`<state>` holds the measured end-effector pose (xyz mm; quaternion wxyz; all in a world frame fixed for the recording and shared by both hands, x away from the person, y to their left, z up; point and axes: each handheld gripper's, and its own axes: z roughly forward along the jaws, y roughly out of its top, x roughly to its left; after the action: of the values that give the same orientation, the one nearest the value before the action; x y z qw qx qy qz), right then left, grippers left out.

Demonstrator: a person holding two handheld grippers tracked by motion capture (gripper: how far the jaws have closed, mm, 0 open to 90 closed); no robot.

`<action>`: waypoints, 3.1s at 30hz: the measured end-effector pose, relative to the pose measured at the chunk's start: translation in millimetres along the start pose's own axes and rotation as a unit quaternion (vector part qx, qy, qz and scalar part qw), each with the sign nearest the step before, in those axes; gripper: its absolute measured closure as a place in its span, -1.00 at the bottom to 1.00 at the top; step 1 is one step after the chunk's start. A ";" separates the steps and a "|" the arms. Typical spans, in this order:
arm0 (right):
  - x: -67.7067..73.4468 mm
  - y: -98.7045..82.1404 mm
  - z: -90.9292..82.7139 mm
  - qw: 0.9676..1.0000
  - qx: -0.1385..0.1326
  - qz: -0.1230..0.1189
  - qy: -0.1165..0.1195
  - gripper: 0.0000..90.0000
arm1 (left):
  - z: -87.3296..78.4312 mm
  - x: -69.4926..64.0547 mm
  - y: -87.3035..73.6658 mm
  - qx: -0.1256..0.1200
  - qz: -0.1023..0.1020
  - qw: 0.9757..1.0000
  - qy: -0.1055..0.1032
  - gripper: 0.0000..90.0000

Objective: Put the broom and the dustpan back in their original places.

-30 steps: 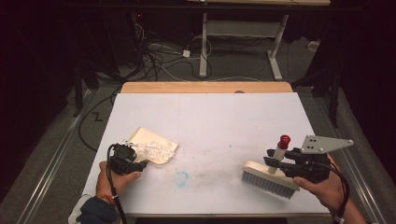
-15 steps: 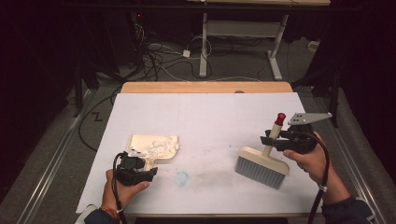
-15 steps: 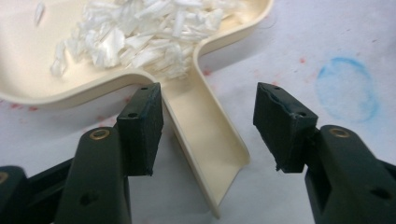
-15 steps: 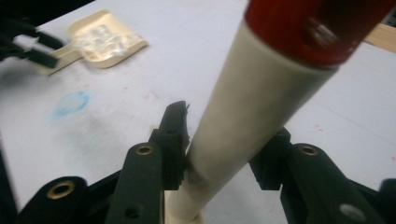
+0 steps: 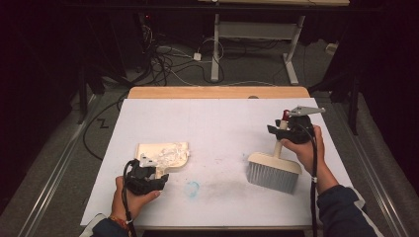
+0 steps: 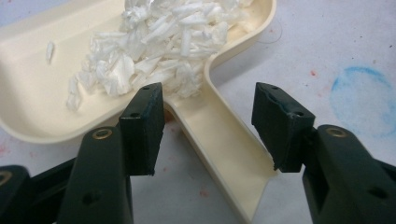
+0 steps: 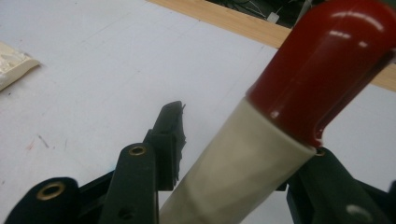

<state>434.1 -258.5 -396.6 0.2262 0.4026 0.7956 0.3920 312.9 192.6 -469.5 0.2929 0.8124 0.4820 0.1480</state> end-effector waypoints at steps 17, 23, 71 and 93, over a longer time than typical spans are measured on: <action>-1.4 33.8 34.2 0.995 -0.043 0.009 -0.086 -0.14 | -8.9 -7.3 2.9 -0.075 0.069 0.995 -0.004 -0.45; 2.7 40.0 22.9 0.993 -0.073 -0.012 -0.094 -0.14 | -13.1 -12.1 -0.7 -0.095 0.096 0.991 0.002 -0.54; 56.6 -16.9 -63.6 0.985 -0.145 -0.086 -0.037 -0.32 | -15.4 -22.4 -23.8 -0.136 0.168 0.976 0.007 -0.59; 70.9 -44.4 -96.1 0.980 -0.158 -0.119 -0.014 -0.36 | -16.1 -25.0 -24.5 -0.132 0.168 0.977 0.009 -0.60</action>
<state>308.0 -259.3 -378.8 0.3434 0.2694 0.7626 0.4774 275.1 185.2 -470.9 0.3643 0.8346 0.3177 0.2642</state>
